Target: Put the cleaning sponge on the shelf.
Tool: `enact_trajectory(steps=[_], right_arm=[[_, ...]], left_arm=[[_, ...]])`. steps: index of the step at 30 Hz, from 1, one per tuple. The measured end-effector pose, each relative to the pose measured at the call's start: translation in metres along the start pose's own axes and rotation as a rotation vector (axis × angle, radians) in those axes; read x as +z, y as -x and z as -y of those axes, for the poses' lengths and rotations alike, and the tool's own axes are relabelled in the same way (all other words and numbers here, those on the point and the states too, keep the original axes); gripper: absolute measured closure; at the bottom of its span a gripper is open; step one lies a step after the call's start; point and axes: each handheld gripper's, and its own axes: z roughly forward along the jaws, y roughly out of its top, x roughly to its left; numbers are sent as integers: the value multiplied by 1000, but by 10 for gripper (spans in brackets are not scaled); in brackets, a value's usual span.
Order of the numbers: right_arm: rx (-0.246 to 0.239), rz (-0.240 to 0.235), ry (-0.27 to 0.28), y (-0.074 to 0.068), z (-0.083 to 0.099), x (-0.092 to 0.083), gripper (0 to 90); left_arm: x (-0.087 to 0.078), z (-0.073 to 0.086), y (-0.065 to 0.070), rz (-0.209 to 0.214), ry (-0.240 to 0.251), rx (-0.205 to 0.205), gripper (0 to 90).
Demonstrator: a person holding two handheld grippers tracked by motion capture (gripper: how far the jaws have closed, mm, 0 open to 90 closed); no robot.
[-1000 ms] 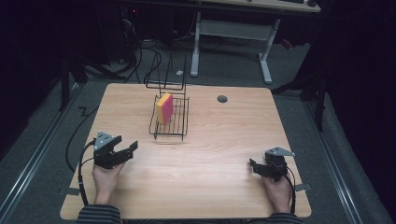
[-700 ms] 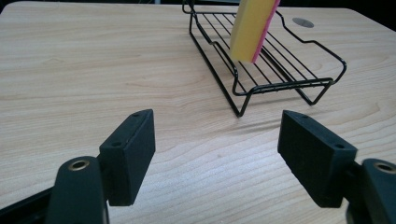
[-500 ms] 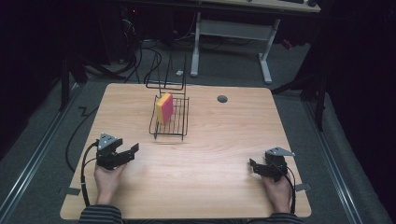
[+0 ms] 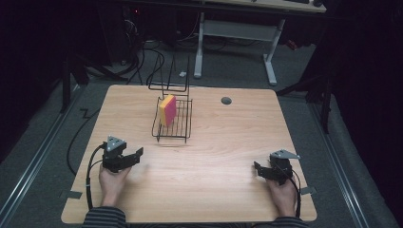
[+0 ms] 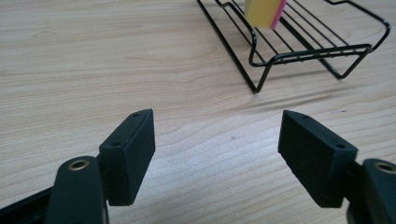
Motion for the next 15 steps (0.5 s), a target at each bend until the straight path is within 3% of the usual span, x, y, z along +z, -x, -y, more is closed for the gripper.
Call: enact_trajectory(steps=[15], right_arm=[[8, 0, -2, -1, 0, 0, 261]], left_arm=[[19, 5, 2, -36, -54, 30, 279]])
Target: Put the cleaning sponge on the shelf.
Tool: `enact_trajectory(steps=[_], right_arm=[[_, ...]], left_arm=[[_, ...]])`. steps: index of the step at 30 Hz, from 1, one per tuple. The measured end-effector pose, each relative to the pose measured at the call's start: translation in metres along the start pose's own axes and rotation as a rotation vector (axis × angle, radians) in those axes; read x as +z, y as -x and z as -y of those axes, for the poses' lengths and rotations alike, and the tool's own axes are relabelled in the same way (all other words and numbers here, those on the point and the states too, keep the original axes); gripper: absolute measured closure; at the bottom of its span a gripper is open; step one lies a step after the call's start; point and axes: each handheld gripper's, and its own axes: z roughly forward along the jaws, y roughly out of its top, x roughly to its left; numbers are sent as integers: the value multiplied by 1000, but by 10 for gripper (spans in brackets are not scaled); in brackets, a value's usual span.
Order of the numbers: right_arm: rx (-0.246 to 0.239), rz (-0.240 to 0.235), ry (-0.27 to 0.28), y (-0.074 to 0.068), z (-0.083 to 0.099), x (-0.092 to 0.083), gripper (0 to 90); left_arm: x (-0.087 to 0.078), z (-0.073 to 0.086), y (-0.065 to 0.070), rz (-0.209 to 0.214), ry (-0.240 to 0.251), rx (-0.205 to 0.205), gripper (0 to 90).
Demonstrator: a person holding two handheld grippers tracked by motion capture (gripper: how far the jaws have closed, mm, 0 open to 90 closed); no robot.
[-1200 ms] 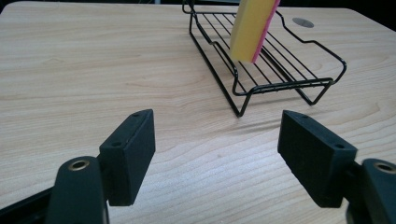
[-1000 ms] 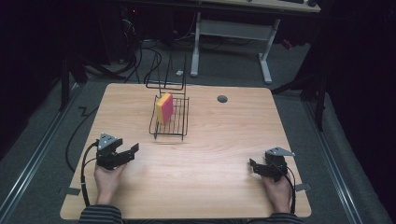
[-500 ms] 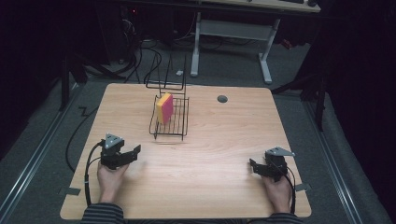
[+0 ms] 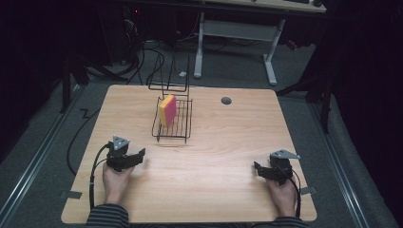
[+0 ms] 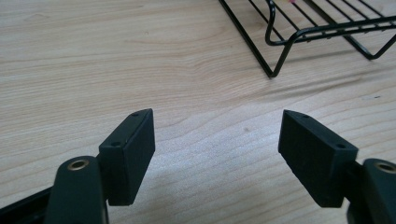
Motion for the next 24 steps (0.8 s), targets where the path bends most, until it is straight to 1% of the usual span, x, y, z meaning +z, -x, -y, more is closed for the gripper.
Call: enact_trajectory(steps=[4, 6, 8, 10, 11, 12, 13, 14, 16, 22, 23, 24], right_arm=[[-8, 0, 2, 1, 0, 0, 261], [2, 0, -1, 0, 0, 0, 261], [-2, 0, 1, 0, 0, 0, 261], [1, 0, -1, 0, 0, 0, 261], [-6, 0, 2, 1, 0, 0, 261], [3, 0, -1, 0, 0, 0, 261], [-1, 0, 0, 0, 0, 0, 261], [-1, -1, 0, 0, 0, 0, 261], [-2, 0, 1, 0, 0, 0, 261], [-6, -1, 2, 1, 0, 0, 261], [2, 0, 0, 0, 0, 0, 261], [-11, -1, 4, 1, 0, 0, 261]], left_arm=[[4, 1, 1, -14, -7, 9, 280], [6, 2, 1, -26, -15, 17, 280], [8, 3, 2, -32, -29, 28, 279], [12, 4, 3, -36, -49, 42, 278], [14, 5, 3, -37, -64, 49, 277], [15, 5, 3, -31, -76, 41, 274], [15, 5, 2, -28, -77, 35, 260], [15, 5, 1, -25, -78, 33, 264], [16, 5, 2, -32, -77, 37, 259], [16, 5, 2, -27, -78, 36, 253], [16, 5, 2, -26, -78, 36, 253], [16, 5, 2, -24, -78, 35, 253]])
